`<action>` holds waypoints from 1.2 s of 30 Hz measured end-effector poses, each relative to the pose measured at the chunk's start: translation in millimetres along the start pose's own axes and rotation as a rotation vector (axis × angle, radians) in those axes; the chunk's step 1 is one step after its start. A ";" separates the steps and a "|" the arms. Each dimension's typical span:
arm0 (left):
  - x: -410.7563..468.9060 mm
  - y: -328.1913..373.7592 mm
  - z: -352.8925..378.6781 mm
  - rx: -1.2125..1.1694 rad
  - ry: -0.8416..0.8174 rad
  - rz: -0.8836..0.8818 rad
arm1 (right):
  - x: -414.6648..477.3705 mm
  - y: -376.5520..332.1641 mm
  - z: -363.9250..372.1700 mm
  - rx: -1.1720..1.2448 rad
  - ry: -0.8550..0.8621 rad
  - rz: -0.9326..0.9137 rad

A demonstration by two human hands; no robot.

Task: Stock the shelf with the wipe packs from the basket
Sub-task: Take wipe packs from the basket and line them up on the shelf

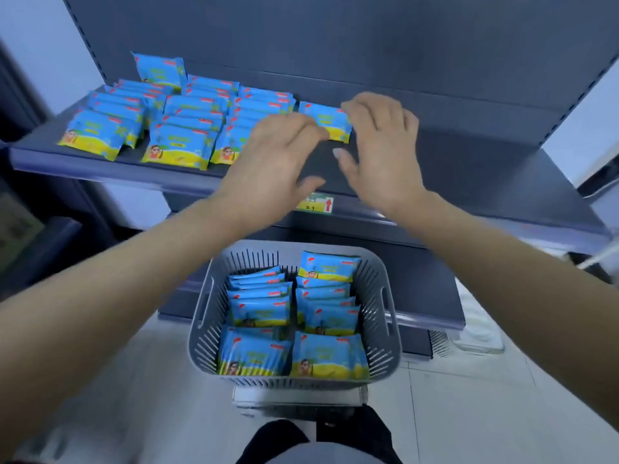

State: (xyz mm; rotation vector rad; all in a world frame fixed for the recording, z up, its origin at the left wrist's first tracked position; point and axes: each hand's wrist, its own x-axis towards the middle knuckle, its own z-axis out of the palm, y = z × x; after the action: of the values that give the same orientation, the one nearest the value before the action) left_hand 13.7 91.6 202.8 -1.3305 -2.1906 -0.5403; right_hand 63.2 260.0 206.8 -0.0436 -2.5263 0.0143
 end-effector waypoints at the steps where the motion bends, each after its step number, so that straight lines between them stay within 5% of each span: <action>1: -16.7 -0.1 13.1 -0.016 -0.068 -0.017 | -13.6 -2.9 12.6 0.003 -0.050 0.003; 8: -109.8 -30.4 93.1 -0.017 -0.505 -0.177 | -90.0 -4.8 98.3 -0.017 -0.360 -0.015; 20: -194.9 -54.0 172.6 0.040 -0.832 -0.275 | -147.1 13.3 187.8 -0.138 -0.736 0.081; 31: -210.1 -56.1 197.5 0.253 -1.009 -0.182 | -164.5 14.2 209.4 -0.208 -0.849 0.168; 36: -207.6 -58.4 194.9 0.239 -1.089 -0.189 | -153.8 12.6 197.8 -0.104 -0.759 0.154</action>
State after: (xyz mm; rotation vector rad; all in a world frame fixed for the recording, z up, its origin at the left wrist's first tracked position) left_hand -1.9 34.8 -81.8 -1.4591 -3.0973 0.5379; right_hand 75.0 267.1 -43.7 -0.3306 -3.2722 -0.0471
